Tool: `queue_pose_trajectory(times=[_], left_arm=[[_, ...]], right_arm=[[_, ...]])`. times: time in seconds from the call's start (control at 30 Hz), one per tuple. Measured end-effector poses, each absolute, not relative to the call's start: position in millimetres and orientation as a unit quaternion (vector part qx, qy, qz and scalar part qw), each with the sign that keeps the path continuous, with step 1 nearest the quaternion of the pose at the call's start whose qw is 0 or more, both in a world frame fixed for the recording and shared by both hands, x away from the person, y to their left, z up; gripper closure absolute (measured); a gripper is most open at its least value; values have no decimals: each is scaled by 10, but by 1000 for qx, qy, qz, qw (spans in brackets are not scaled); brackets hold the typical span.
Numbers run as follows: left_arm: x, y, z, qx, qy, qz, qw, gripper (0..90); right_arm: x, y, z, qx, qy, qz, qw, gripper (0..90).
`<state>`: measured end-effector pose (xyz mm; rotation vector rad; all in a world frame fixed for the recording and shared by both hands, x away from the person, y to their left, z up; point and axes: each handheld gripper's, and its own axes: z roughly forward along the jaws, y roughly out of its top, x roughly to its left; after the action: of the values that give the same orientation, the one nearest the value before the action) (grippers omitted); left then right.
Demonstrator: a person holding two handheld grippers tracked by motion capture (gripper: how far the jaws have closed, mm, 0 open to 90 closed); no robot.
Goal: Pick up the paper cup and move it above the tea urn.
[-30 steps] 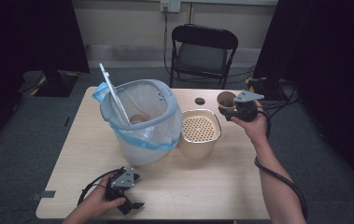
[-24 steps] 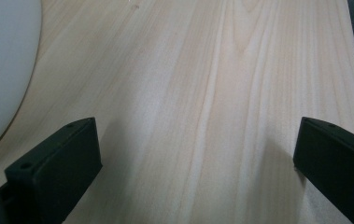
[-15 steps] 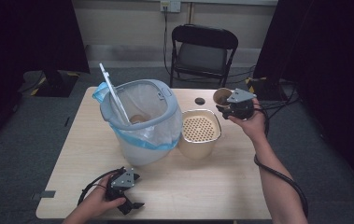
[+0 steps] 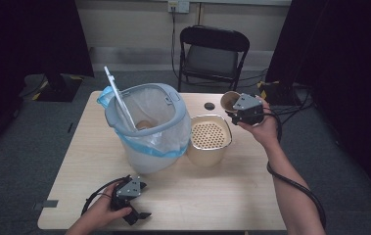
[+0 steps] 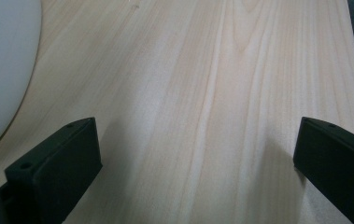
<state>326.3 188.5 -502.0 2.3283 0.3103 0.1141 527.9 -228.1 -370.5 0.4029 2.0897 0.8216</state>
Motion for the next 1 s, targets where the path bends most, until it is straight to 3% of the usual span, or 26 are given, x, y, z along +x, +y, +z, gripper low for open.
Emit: queue_pose_trajectory(times=[0.47,1.0], left_arm=[[3263,1885,-5020,914,122,45,385,1],[3266,1886,-5020,914,121,46,385,0]], right_arm=[[5132,-2098,-3615,54,838,222,495,318],[4878,-1812,-3683,-170,727,-10,665,319]])
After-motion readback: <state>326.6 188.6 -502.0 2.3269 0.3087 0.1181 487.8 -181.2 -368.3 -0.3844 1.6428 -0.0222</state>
